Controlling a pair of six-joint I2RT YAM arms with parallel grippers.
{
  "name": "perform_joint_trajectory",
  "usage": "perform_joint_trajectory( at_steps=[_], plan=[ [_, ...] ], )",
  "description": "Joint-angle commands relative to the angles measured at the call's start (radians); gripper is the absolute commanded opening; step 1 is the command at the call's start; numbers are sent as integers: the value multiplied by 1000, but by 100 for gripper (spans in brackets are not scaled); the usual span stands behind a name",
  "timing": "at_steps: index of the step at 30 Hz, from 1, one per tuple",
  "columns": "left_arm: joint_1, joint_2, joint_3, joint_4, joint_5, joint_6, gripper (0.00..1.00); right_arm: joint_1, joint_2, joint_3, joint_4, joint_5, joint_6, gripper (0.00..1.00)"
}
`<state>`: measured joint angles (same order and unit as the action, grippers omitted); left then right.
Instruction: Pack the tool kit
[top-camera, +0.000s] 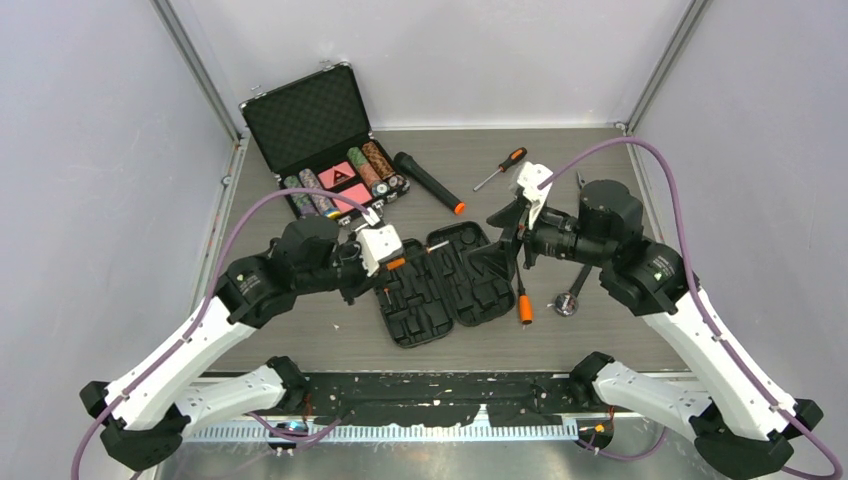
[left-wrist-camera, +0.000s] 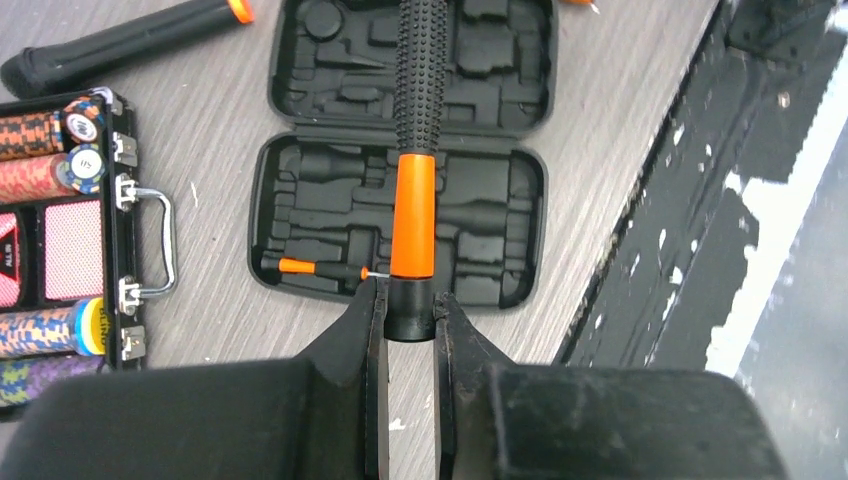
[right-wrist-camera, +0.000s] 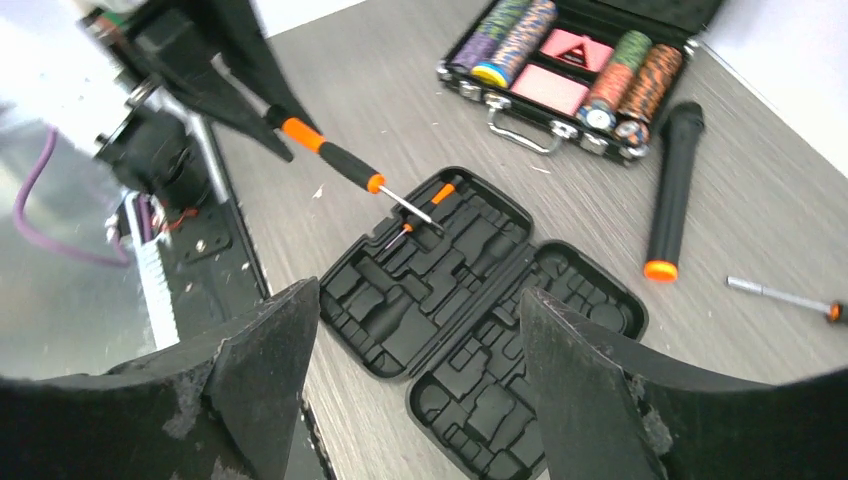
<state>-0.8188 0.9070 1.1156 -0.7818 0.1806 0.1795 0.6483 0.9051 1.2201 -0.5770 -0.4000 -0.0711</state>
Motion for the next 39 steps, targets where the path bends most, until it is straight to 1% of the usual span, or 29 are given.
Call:
perform_joint_trajectory(
  at_steps=[1,4,8,11,15,19,25,32,39],
  plan=[
    [0,33,92,-175,110,162,0,14,50,87,-74,-216,-200,77],
    [-3,68,135,-210,131,191,0,40,137,175,-142,-256,-262,75],
    [-18,76,139,-198,134,218,0,99,270,290,-257,-289,-336,72],
    [-25,80,144,-193,142,232,0,136,345,341,-306,-284,-381,69],
    [-29,90,147,-194,140,253,0,181,475,429,-384,-298,-394,65],
    [-30,97,146,-191,128,270,0,207,561,500,-453,-281,-413,60],
    [-32,105,148,-190,117,287,0,223,630,539,-488,-248,-417,55],
    [-32,105,142,-188,104,298,0,232,666,555,-512,-207,-419,49],
    [-33,100,136,-184,103,301,0,233,680,557,-512,-183,-419,47]
  ],
)
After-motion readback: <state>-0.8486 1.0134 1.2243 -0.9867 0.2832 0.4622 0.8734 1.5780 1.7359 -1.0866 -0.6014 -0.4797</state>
